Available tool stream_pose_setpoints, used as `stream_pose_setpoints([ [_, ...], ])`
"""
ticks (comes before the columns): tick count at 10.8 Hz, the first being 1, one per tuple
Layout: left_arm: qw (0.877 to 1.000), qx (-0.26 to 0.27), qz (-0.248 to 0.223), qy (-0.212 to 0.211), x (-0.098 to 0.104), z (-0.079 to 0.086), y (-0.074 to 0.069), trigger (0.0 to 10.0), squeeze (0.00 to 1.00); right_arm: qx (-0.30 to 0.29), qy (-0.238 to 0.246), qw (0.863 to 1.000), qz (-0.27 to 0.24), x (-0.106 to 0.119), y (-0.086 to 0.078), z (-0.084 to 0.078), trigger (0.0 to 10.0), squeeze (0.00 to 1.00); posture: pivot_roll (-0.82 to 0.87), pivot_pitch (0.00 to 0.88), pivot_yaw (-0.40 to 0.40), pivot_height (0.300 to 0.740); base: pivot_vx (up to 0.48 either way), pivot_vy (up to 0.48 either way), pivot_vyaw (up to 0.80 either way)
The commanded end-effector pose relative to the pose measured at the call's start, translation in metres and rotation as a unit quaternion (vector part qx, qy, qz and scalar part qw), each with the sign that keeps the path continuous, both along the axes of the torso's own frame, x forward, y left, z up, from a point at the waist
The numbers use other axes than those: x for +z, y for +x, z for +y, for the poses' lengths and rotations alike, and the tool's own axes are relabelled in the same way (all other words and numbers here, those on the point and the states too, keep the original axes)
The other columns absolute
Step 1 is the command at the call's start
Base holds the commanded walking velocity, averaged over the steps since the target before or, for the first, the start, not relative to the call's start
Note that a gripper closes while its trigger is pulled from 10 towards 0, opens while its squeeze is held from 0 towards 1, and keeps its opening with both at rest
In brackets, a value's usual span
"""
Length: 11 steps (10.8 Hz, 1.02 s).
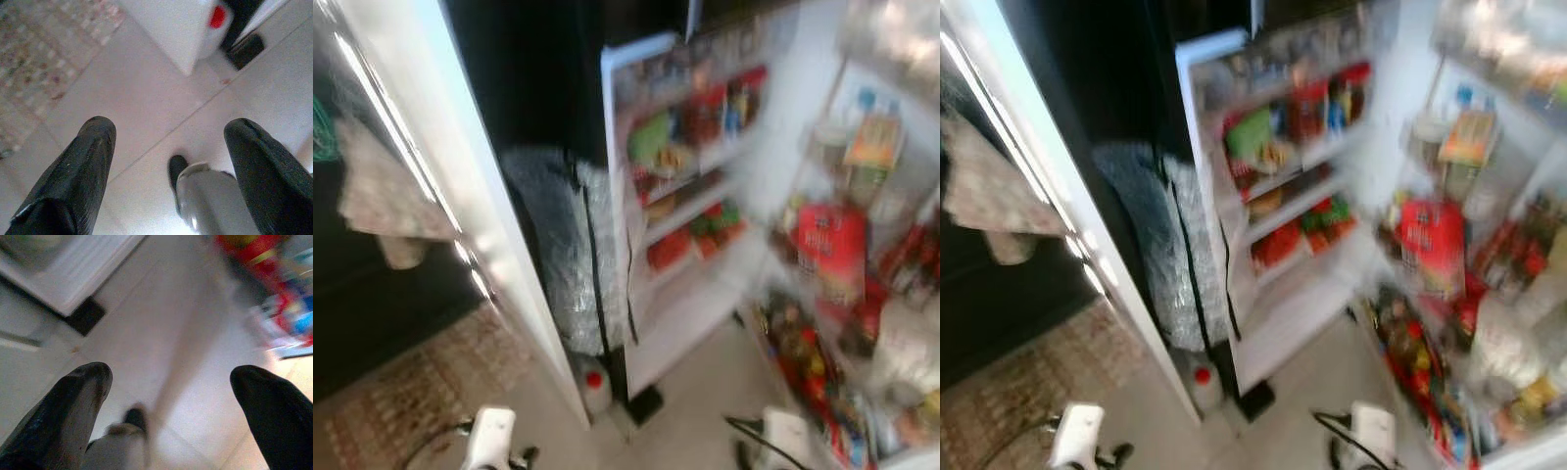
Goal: Restocking fridge
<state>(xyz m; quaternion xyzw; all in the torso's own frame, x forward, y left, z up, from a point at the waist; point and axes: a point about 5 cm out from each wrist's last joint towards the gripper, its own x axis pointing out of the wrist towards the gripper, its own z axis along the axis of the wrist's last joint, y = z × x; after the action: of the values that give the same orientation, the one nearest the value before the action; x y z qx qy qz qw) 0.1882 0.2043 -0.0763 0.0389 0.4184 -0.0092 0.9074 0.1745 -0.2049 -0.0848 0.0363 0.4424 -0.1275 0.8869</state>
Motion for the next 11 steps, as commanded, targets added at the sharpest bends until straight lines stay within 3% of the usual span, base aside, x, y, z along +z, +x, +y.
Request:
stream_pose_setpoints([
  [1, 1.000, 0.008, 0.012, 0.013, -0.002, 0.010, -0.006, 10.0, 0.00, -0.009, 0.012, 1.000, -0.003, -0.001, 0.001, 0.009, 10.0, 0.00, 0.01, 0.000, 0.039, 0.740, 0.000, 0.000, 0.00],
  [5, 1.000, 0.015, 0.024, 0.009, -0.006, 0.006, -0.013, 10.0, 0.00, -0.025, 0.005, 1.000, 0.003, -0.002, -0.004, 0.002, 10.0, 0.00, 0.01, 0.000, 0.039, 0.740, 0.000, 0.000, 0.00],
  [7, 1.000, 0.016, 0.020, 0.010, -0.003, 0.003, -0.004, 10.0, 0.00, -0.021, 0.005, 1.000, 0.004, -0.002, -0.004, 0.002, 10.0, 0.00, 0.01, 0.000, 0.038, 0.740, 0.000, 0.000, 0.00],
  [11, 1.000, 0.016, 0.025, 0.011, -0.003, 0.001, -0.003, 10.0, 0.00, -0.068, -0.010, 0.998, 0.015, -0.003, -0.009, -0.008, 10.0, 0.00, 0.00, 0.000, 0.035, 0.740, 0.000, 0.000, 0.00],
])
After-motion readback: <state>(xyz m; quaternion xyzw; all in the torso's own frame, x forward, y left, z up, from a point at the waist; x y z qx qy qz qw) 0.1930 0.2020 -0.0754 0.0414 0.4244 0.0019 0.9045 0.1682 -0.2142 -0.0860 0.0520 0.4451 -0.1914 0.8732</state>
